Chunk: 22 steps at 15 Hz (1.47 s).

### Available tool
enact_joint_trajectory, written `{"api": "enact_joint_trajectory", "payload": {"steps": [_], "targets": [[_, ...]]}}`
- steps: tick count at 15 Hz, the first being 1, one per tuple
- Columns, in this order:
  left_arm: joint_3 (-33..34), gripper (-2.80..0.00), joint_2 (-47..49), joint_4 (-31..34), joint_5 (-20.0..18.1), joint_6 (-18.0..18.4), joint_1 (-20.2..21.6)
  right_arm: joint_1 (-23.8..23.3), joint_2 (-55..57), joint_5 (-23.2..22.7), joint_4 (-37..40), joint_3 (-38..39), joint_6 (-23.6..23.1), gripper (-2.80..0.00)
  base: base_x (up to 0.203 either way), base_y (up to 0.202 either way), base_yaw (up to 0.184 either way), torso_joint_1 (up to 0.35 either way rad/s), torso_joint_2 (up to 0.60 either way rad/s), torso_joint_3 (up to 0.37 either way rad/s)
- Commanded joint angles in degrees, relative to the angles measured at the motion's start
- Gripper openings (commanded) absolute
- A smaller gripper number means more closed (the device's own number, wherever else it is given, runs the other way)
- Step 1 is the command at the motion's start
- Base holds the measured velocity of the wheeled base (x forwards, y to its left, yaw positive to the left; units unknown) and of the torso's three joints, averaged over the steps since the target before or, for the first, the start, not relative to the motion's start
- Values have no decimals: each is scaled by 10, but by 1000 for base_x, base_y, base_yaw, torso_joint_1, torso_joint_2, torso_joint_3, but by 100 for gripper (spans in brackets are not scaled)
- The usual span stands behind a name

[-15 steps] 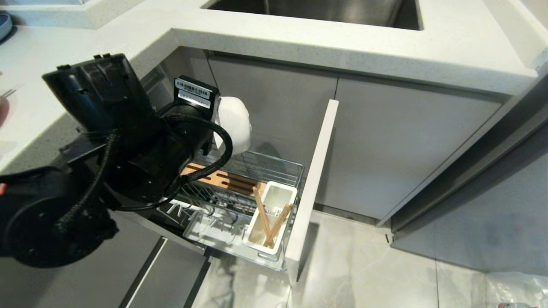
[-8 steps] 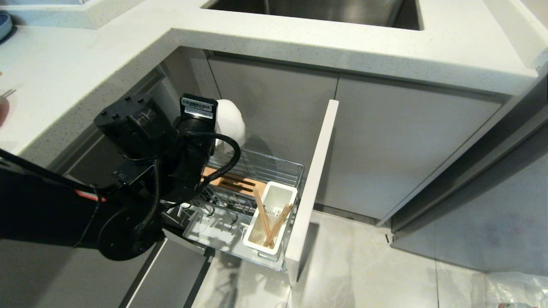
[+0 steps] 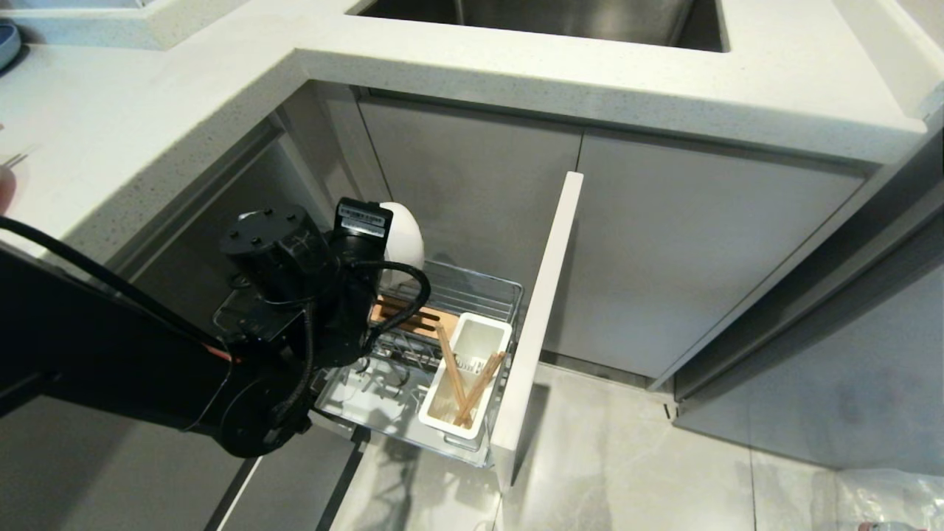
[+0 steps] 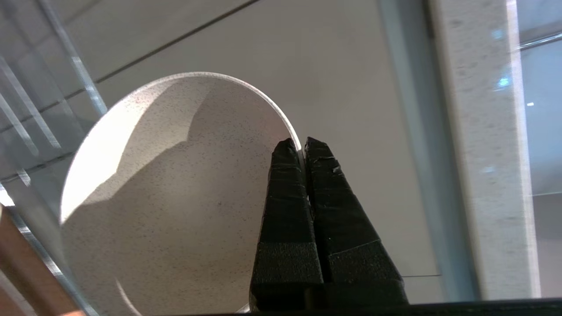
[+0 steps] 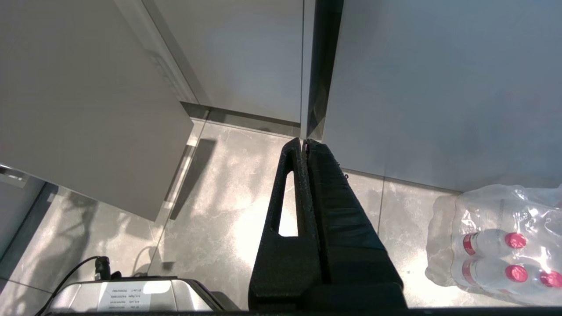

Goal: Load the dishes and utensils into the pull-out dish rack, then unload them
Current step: Pick up the bowl and place it in the cupboard

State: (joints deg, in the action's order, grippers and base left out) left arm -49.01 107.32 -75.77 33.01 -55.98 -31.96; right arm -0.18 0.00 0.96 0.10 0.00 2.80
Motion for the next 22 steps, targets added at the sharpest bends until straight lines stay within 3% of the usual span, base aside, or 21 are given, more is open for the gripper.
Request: {"api": "enact_joint_trajectory", "payload": {"steps": [1,14,19,22], "targets": [[2,-280,4,-5,1,-2,1,0,0,0,0,1,0,-280,0,0,0,0,0,0],[13,-280,-13,-41,3,3,-2,0,0,0,0,1,0,-280,0,0,0,0,0,0],[-27,-280,24,-39,48,10,-5,0,0,0,0,1,0,-280,0,0,0,0,0,0],[-38,-280,52,-36,54,7,-5,0,0,0,0,1,0,-280,0,0,0,0,0,0]]}}
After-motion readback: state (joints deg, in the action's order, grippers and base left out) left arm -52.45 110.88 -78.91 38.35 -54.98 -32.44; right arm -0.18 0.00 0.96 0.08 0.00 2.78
